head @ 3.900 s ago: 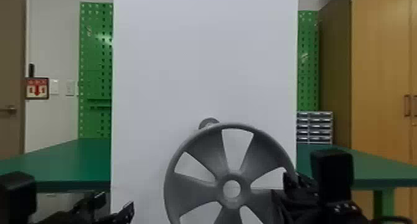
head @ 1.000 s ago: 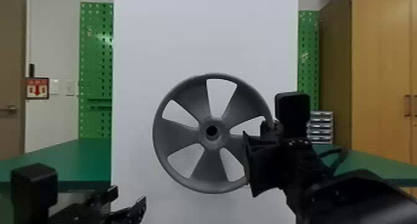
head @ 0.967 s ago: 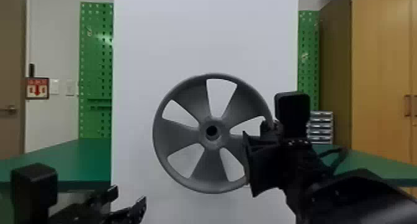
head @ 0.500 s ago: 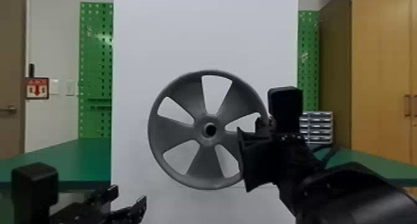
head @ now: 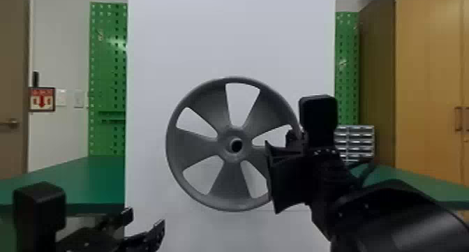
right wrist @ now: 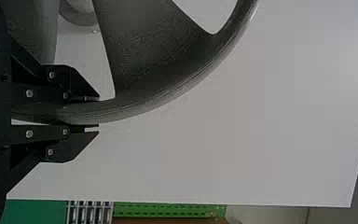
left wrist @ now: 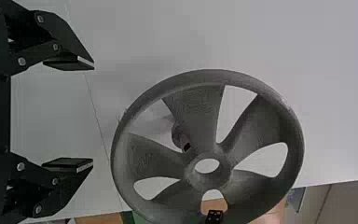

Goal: Hold the wheel and insert it

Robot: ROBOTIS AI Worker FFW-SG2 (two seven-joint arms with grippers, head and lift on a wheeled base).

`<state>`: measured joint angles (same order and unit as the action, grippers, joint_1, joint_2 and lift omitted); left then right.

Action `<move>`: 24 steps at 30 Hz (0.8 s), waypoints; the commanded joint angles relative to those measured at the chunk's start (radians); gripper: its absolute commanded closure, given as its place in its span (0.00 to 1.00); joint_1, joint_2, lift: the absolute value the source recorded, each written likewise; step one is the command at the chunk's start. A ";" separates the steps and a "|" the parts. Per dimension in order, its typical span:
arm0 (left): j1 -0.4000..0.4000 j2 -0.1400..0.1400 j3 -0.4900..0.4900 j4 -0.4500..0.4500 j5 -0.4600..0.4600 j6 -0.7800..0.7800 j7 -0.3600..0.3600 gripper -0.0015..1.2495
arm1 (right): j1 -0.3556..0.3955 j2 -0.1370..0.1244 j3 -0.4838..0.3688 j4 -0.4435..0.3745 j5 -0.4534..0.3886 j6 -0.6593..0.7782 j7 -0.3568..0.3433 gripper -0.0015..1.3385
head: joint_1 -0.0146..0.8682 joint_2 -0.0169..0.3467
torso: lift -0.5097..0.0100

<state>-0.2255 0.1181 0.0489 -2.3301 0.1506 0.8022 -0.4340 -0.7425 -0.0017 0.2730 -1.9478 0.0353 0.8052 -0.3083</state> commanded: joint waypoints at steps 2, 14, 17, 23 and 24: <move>0.000 0.000 0.000 0.000 0.000 0.000 0.000 0.41 | 0.000 -0.001 -0.003 0.003 0.003 0.000 0.000 0.95 | 0.02 0.05 | 0.02; 0.000 0.000 -0.001 0.000 -0.003 0.000 0.000 0.41 | 0.002 -0.001 -0.014 0.007 0.005 0.000 -0.005 0.95 | 0.02 0.05 | 0.02; 0.000 0.000 -0.003 0.000 -0.008 0.000 0.000 0.41 | 0.002 -0.001 -0.015 0.010 0.005 0.002 -0.006 0.95 | 0.02 0.05 | 0.02; 0.000 0.000 -0.004 0.000 -0.006 0.000 0.000 0.41 | 0.005 -0.003 -0.017 0.010 0.005 0.002 -0.006 0.95 | 0.02 0.05 | 0.02; 0.000 0.000 -0.004 0.000 -0.008 0.000 0.000 0.41 | 0.005 -0.003 -0.018 0.010 0.005 0.002 -0.006 0.95 | 0.02 0.05 | 0.02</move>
<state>-0.2254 0.1181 0.0455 -2.3301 0.1435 0.8023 -0.4340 -0.7404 -0.0041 0.2582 -1.9376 0.0399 0.8068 -0.3145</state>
